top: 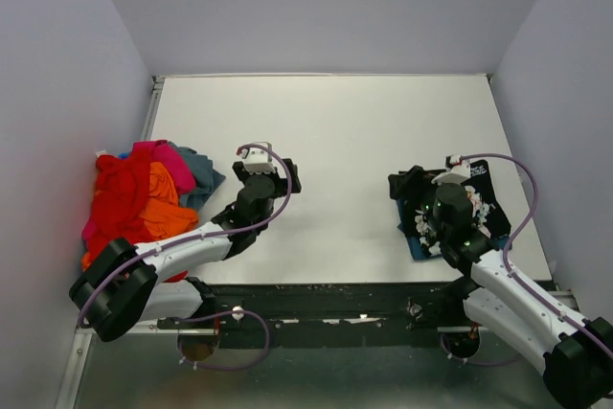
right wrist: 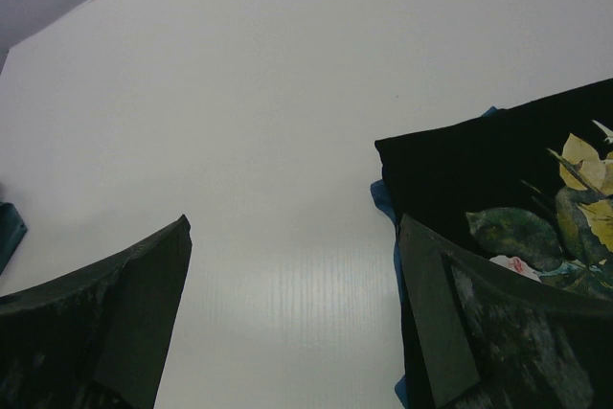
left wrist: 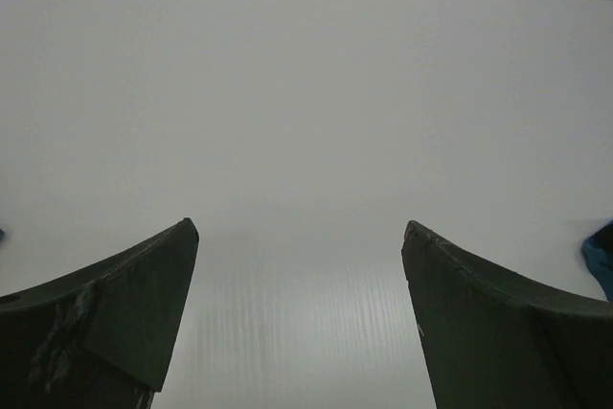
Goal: Fold and stack the t-shirts
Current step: Grab crumpled tshirt from bin with the left arm
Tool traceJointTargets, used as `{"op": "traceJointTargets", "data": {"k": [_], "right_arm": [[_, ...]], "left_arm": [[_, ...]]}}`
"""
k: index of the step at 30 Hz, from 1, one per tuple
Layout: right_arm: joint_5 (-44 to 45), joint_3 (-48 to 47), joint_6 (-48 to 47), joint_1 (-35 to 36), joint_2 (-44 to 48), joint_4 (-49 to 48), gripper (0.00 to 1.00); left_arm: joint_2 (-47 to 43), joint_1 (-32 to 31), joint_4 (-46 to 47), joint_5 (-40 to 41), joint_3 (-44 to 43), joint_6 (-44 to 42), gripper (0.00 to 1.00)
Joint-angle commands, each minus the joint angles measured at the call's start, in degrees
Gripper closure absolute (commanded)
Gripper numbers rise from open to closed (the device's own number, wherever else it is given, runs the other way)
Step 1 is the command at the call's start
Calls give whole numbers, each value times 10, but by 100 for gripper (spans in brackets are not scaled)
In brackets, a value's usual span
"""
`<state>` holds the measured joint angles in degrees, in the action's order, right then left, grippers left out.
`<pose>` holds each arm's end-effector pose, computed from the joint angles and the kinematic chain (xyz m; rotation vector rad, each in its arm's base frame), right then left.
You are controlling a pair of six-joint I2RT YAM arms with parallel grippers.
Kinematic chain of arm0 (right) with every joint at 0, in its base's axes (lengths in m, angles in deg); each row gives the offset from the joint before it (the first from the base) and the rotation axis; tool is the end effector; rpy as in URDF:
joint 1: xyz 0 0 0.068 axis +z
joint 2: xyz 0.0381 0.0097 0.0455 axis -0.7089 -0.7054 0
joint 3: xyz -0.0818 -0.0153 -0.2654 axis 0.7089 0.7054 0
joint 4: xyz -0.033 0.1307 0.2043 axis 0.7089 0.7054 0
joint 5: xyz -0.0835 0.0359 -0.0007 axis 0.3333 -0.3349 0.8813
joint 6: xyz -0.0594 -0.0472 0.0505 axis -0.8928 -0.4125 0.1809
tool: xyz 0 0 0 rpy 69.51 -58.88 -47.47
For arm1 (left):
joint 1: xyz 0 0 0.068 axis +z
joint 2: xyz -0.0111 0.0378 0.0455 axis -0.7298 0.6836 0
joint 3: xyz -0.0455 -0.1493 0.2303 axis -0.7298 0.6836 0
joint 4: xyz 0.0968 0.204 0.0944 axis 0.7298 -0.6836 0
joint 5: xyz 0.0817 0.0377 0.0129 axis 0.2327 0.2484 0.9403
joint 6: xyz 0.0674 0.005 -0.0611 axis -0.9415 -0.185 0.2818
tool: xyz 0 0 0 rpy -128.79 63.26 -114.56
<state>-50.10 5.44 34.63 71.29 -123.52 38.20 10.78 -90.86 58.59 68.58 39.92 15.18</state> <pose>0.1928 0.0675 0.2205 0.2992 1.8231 0.4286 0.2285 -0.1563 0.2299 -0.1433 1.7500 -0.3472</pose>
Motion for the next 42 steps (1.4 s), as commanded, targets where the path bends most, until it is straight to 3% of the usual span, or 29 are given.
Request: {"op": "traceJointTargets", "data": {"k": [1, 8, 11, 13, 16, 18, 21, 29, 34, 42], "right_arm": [[25, -3, 7, 0, 8, 5, 4], [18, 2, 16, 0, 15, 6, 4], [12, 5, 23, 0, 23, 11, 4], [12, 5, 31, 0, 27, 18, 4], [0, 10, 42, 0, 32, 21, 4], [-11, 11, 45, 0, 33, 22, 4], [-34, 4, 43, 0, 36, 31, 5], [-100, -3, 52, 0, 52, 109, 7], [-140, 4, 40, 0, 68, 117, 7], [-170, -2, 12, 0, 53, 141, 8]], "left_arm": [[2, -1, -17, 20, -18, 4, 1], [-7, -1, -31, 48, -14, -5, 1], [-11, -1, -76, 106, -30, 18, 1], [-16, 1, -188, 166, -69, 65, 1], [-21, 28, -435, 235, -158, 189, 5], [-16, 75, -573, 229, -210, 261, 9], [-27, 156, -683, 212, -250, 304, 15], [-95, 336, -721, 246, -259, 323, 27], [-137, 405, -707, 273, -255, 302, 33], [-139, 550, -730, 207, -251, 345, 33]]}}
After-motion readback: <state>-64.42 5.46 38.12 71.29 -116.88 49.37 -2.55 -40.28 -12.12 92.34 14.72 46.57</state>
